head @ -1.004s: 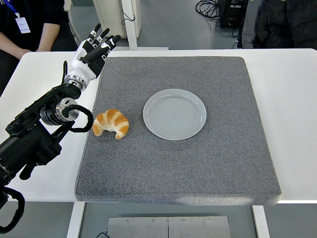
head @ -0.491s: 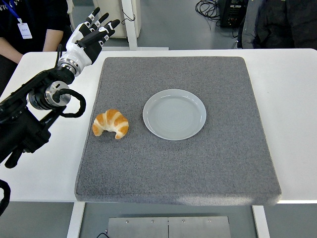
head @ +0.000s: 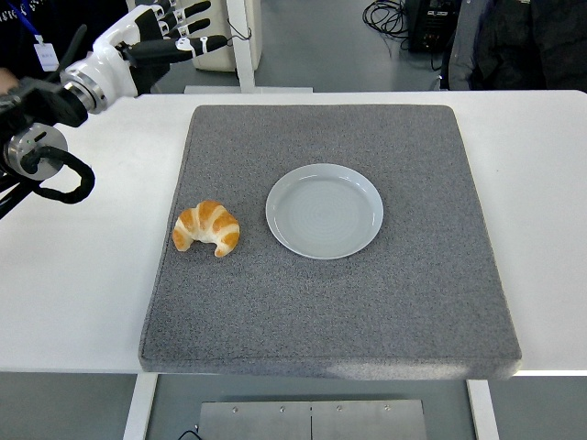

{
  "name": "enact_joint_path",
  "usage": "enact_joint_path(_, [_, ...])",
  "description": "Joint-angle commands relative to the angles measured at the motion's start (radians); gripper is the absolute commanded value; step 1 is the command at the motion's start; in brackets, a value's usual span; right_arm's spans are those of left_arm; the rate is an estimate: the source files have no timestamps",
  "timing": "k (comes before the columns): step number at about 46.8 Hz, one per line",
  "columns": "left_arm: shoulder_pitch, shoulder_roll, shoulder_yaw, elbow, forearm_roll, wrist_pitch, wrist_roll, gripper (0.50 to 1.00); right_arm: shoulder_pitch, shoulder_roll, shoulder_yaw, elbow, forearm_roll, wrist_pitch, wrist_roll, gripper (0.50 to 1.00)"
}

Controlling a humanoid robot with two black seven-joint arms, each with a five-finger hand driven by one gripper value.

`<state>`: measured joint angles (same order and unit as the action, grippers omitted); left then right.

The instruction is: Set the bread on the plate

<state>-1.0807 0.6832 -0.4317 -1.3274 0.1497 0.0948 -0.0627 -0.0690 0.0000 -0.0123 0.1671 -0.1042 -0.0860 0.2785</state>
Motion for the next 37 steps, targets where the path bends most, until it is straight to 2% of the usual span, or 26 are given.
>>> enact_joint_path(1, [-0.076,0.047,0.125,-0.026,0.016,-0.004,0.012,0.965,0.000,0.000,0.000,0.000,0.000,0.000,0.001,1.000])
enact_joint_path(7, [-0.189,0.091,0.318,-0.038,0.114,-0.013,0.012,0.965,0.000,0.000,0.000,-0.001,0.000,0.000,0.001,1.000])
enact_joint_path(13, [-0.246,0.114,0.438,-0.056,0.258,-0.044,0.012,0.966,0.002,0.000,0.000,-0.001,0.000,0.000,0.001,1.000])
enact_joint_path(21, [-0.245,0.173,0.469,-0.157,0.438,-0.109,0.012,0.966,0.000,0.000,0.000,-0.001,0.000,-0.001,0.001,1.000])
enact_joint_path(27, [-0.237,0.191,0.473,-0.203,0.531,-0.113,0.012,0.966,0.000,0.000,0.000,-0.001,0.000,-0.001,0.001,1.000])
enact_joint_path(37, [-0.226,0.211,0.527,-0.210,0.669,-0.112,0.006,0.966,0.002,0.000,0.000,-0.001,0.000,-0.001,0.001,1.000])
